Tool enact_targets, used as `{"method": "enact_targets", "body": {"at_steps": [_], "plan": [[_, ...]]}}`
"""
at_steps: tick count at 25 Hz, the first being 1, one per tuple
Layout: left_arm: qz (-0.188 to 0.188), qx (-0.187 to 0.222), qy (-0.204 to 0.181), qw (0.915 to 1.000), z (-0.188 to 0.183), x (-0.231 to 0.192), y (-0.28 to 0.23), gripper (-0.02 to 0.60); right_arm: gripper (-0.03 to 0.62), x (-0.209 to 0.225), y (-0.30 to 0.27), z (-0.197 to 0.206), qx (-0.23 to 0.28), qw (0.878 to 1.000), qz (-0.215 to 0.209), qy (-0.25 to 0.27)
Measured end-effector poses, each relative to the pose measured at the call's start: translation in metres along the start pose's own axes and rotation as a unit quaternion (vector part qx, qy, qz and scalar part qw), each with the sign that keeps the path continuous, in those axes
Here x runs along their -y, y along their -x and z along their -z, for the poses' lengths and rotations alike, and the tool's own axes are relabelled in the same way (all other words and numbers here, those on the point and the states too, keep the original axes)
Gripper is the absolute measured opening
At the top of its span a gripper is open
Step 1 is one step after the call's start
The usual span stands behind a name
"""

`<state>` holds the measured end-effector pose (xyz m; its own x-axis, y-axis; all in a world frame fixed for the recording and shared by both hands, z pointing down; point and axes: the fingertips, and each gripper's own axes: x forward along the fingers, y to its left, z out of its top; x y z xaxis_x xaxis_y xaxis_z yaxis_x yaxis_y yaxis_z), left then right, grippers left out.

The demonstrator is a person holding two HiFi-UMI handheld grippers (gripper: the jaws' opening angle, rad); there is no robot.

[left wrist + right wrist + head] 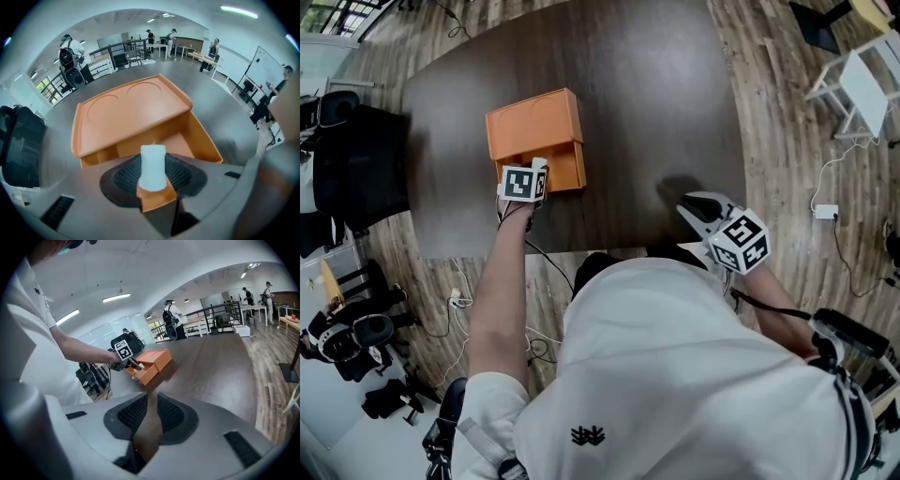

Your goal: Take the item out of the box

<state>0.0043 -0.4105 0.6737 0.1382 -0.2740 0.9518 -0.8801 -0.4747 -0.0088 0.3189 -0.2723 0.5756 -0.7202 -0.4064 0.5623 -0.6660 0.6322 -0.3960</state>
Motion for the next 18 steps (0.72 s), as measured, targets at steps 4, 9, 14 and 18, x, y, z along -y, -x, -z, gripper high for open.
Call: {"method": "enact_targets", "body": {"at_steps": [4,9,14,18], "plan": [[0.007,0.027,0.007,0.9996,-0.006,0.01,0.015,0.166,0.057,0.007,-0.007,-0.001,-0.004,1.0,-0.012,0.009],[0.018,0.071,0.026,0.9969,0.004,0.009,0.043,0.166,0.054,-0.009,-0.026,-0.008,-0.01,0.999,-0.023,0.028],[0.033,0.122,0.044,0.9911,0.013,0.006,0.083,0.166,0.051,-0.038,-0.042,-0.023,-0.012,0.998,-0.034,0.054],[0.05,0.17,0.068,0.9818,0.026,0.007,0.119,0.165,0.048,-0.061,-0.051,-0.03,-0.014,0.997,-0.034,0.069]]}}
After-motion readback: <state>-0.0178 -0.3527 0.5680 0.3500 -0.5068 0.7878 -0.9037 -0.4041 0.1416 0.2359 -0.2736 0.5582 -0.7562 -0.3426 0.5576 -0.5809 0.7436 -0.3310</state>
